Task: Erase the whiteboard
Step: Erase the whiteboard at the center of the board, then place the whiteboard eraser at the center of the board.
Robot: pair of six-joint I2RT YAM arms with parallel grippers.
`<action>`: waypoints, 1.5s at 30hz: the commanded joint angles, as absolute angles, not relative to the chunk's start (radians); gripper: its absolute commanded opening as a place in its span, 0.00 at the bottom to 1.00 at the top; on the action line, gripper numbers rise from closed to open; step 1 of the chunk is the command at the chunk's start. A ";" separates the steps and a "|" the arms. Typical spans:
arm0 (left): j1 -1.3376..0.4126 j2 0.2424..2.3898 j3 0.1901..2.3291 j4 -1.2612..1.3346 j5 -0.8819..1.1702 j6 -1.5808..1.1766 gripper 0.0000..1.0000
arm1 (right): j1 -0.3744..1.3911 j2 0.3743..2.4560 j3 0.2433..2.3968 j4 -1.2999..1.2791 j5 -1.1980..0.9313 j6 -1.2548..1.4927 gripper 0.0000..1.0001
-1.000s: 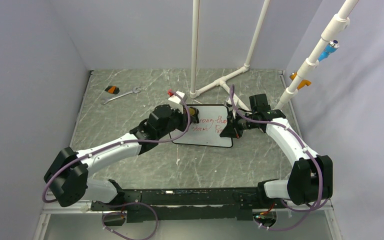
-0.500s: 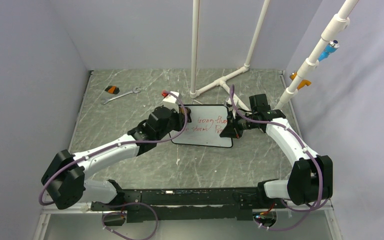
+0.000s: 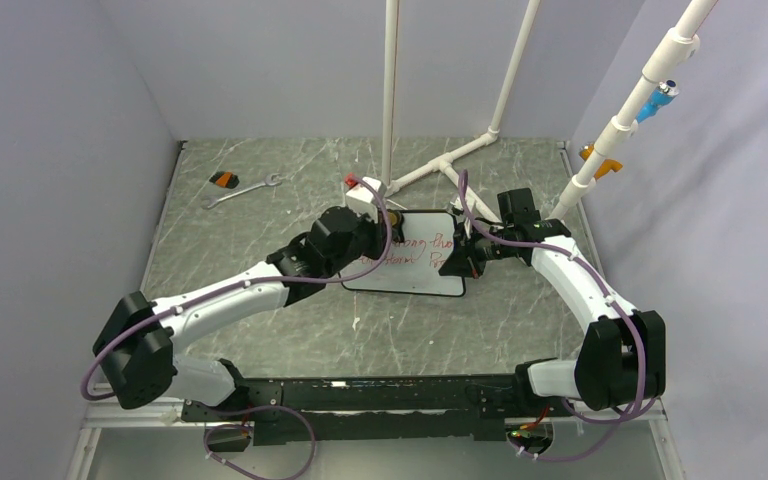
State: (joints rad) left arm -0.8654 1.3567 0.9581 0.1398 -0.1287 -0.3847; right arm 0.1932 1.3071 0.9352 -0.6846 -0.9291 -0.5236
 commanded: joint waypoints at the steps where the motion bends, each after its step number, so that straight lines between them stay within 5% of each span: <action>1: -0.867 1.323 0.952 0.042 -0.363 -0.425 0.00 | 0.206 1.291 0.922 -0.741 -0.922 -0.565 0.00; 6: -0.851 1.255 0.873 0.079 -0.307 -0.367 0.00 | 0.206 1.293 0.922 -0.742 -0.920 -0.566 0.00; 16: -0.730 1.059 0.794 0.093 0.215 -0.338 0.00 | 0.202 1.285 0.920 -0.742 -0.915 -0.565 0.00; 24: -0.740 1.069 0.742 -0.204 0.407 -0.397 0.00 | 0.193 1.278 0.920 -0.738 -0.907 -0.562 0.00; 31: -0.979 1.155 0.699 -0.263 0.256 -0.486 0.09 | 0.185 1.280 0.923 -0.738 -0.907 -0.561 0.00; 39: -1.078 1.501 0.838 -0.338 0.017 -0.509 0.20 | 0.176 1.271 0.917 -0.737 -0.911 -0.560 0.00; 45: -1.137 1.557 0.908 -0.372 -0.099 -0.536 0.46 | 0.174 1.270 0.919 -0.739 -0.916 -0.562 0.00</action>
State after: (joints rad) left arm -1.1046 1.5558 0.8532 -0.3489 0.0235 -0.5064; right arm 0.1791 1.2938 0.9241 -0.7162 -0.9440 -0.5320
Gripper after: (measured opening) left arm 0.379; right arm 0.044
